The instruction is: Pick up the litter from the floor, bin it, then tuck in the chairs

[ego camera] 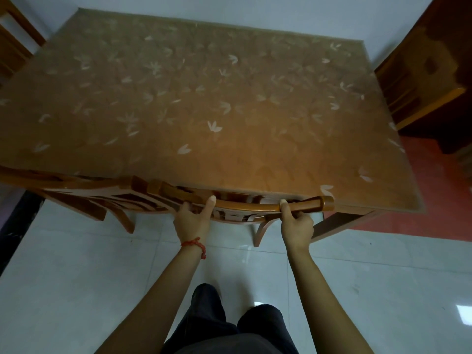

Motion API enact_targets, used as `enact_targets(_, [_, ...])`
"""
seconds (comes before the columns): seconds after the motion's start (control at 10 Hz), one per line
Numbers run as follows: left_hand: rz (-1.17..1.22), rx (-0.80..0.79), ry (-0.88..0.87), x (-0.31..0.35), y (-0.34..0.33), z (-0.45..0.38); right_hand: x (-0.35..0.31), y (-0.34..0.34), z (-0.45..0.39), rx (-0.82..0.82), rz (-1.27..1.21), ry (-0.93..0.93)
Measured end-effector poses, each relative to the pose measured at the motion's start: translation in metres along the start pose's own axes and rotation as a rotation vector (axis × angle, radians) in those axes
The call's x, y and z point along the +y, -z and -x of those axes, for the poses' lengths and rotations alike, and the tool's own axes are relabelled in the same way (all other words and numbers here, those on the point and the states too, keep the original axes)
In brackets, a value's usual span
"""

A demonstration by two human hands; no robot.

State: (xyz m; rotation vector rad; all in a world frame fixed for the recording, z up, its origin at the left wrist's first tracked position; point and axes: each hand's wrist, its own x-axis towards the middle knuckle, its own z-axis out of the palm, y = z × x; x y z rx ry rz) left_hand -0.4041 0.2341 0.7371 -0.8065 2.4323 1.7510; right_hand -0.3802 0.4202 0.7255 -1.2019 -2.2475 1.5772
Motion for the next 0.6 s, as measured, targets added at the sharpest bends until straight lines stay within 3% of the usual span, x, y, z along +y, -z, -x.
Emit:
enact_targets(0.1, [-0.039,0.029,-0.008,0.001,-0.002,-0.003,0.001,0.001,0.001,-0.008,0.012,0.007])
enact_targets(0.3, [-0.098,-0.069,-0.112,-0.008,0.008,-0.003,0.005,0.009,0.009,-0.042,0.087,0.088])
enact_targets(0.5, [-0.385,-0.210,-0.415,-0.032,0.038,-0.003,0.016,0.017,0.036,-0.072,0.274,0.265])
enact_targets(0.6, [-0.527,-0.264,-0.580,-0.042,0.052,0.006,0.022,0.025,0.052,-0.037,0.471,0.452])
